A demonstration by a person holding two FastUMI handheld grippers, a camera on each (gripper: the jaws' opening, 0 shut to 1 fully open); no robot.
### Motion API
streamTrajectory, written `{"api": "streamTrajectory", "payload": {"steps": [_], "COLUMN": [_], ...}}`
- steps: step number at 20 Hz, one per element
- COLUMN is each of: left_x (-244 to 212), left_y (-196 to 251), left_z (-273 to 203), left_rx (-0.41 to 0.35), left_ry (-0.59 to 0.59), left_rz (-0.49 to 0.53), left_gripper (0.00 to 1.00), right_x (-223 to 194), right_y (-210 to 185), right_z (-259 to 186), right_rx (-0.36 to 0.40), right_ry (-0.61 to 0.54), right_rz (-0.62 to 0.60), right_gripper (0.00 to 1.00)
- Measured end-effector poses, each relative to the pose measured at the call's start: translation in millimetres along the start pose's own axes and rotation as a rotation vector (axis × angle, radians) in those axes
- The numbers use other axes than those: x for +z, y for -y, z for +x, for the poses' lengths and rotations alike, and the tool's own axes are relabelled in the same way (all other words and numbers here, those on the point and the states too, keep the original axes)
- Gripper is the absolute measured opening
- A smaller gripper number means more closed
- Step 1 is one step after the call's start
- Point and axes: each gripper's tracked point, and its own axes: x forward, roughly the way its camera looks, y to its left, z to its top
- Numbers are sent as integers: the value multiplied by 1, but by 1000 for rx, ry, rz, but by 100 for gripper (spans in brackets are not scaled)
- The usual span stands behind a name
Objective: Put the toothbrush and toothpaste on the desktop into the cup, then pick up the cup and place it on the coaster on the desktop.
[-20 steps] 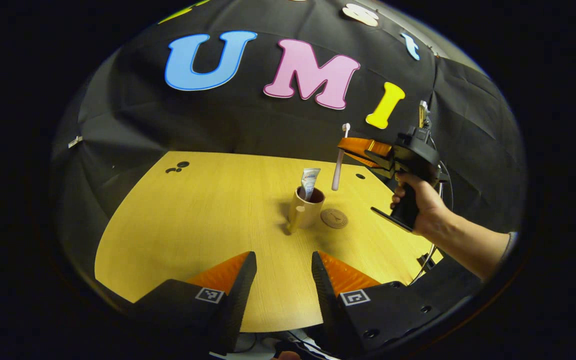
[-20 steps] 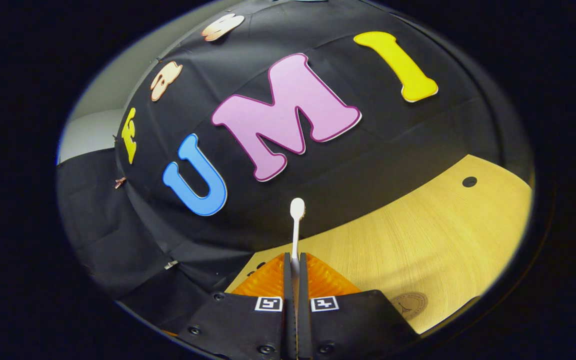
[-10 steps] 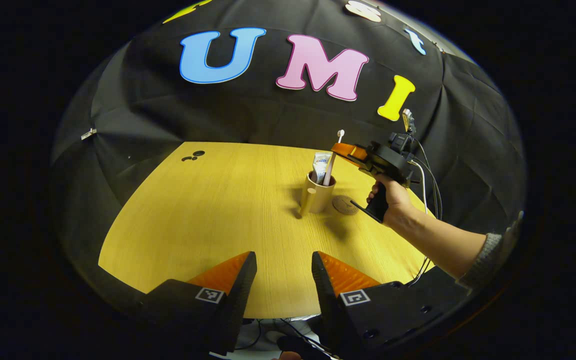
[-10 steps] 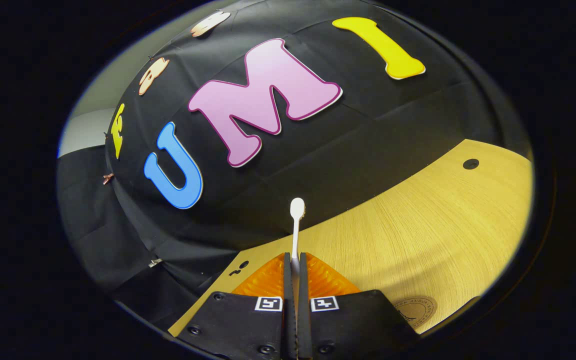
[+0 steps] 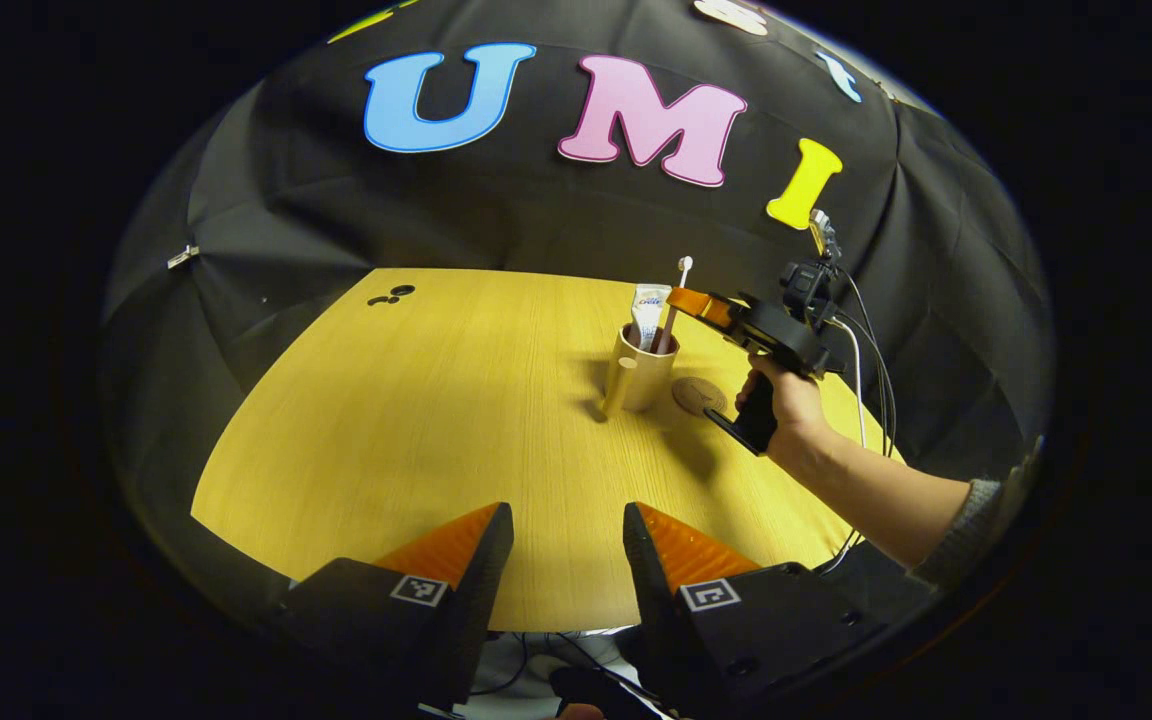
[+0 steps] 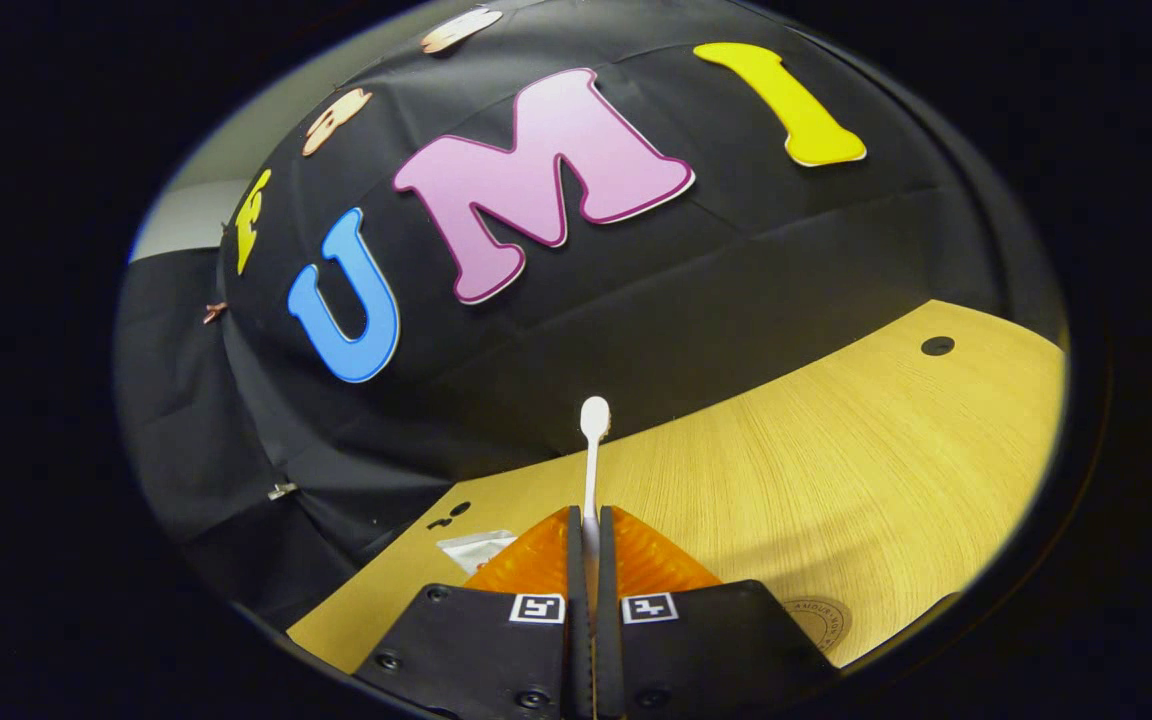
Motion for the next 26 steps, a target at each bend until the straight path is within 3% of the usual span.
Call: {"api": "streamTrajectory", "payload": {"steps": [4,5,6,7,12,20,21,22,23,25,26], "left_x": [2,2,4,4,10,22,22,23,23,28,34], "left_y": [1,2,2,1,3,13,16,18,23,34,40], "left_z": [5,6,7,6,8,25,30,34,38,48,53], "left_rx": [-2,-4,-5,-4,-5,-15,-18,-25,-38,-76,-100], "left_ry": [-2,-3,-3,-4,-1,-26,-36,-52,-73,-97,-105], "left_rz": [-16,-21,-25,-29,-42,-51,-49,-45,-40,-25,-15], "left_gripper": [69,70,69,69,70,69,69,69,69,70,69], "right_x": [-9,-10,-12,-14,-24,-33,-35,-37,-38,-38,-37], "right_y": [-2,-4,-6,-7,-11,-6,-7,-8,-10,-13,-14], "right_z": [-14,-17,-21,-26,-47,-87,-93,-99,-105,-118,-124], "right_rx": [6,8,13,16,9,14,16,22,32,46,55], "right_ry": [-27,-36,-43,-49,-90,-245,-267,-289,-308,-339,-354], "right_rz": [-28,-41,-48,-47,-31,11,20,26,31,36,42], "right_gripper": [10,9,0,10,12,41,31,50,59,67,52]}}
